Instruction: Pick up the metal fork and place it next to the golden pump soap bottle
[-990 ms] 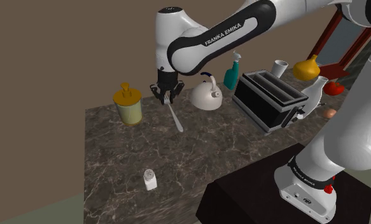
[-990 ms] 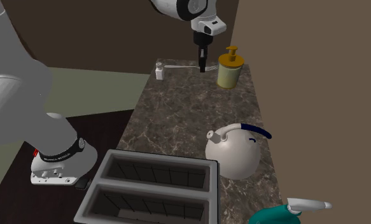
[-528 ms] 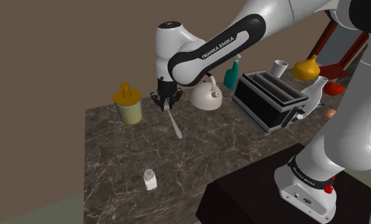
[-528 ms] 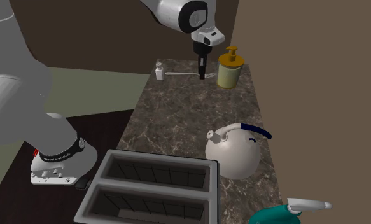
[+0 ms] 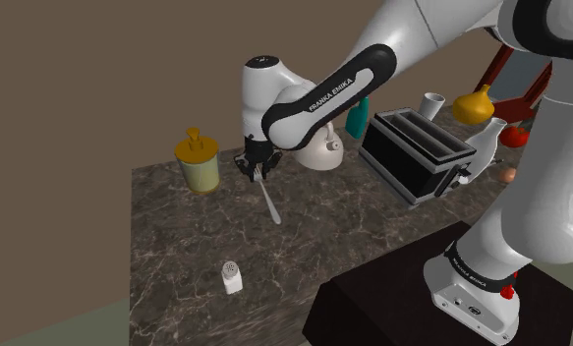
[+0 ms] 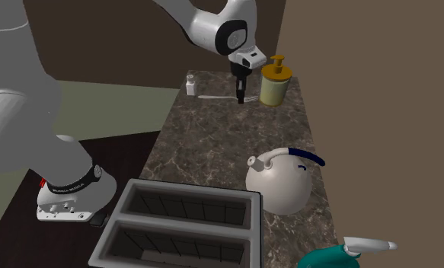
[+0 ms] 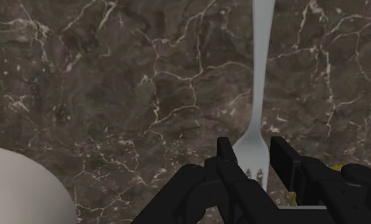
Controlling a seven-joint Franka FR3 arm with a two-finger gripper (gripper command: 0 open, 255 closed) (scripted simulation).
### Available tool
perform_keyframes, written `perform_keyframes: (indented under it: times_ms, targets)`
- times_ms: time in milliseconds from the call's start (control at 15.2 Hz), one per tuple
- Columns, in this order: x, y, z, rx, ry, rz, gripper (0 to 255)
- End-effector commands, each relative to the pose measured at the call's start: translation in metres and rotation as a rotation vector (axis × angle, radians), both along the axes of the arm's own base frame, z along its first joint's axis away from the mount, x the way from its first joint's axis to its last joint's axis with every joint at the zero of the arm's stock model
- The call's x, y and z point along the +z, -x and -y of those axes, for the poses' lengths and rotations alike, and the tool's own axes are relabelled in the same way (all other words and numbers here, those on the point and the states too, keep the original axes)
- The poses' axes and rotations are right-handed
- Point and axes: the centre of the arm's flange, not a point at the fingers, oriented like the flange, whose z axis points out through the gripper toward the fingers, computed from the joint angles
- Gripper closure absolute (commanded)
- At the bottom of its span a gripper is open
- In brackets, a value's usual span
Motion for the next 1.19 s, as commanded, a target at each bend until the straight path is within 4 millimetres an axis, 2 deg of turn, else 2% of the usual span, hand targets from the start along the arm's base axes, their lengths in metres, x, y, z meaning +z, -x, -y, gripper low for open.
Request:
perform_keyframes:
  times_ms: [0,924,1122]
  targets:
    - [-0.011,0.000,0.001,0.000,0.000,0.000,255]
    - [-0.085,0.000,0.001,0.000,0.000,0.000,255]
    - [-0.087,0.000,0.001,0.000,0.000,0.000,255]
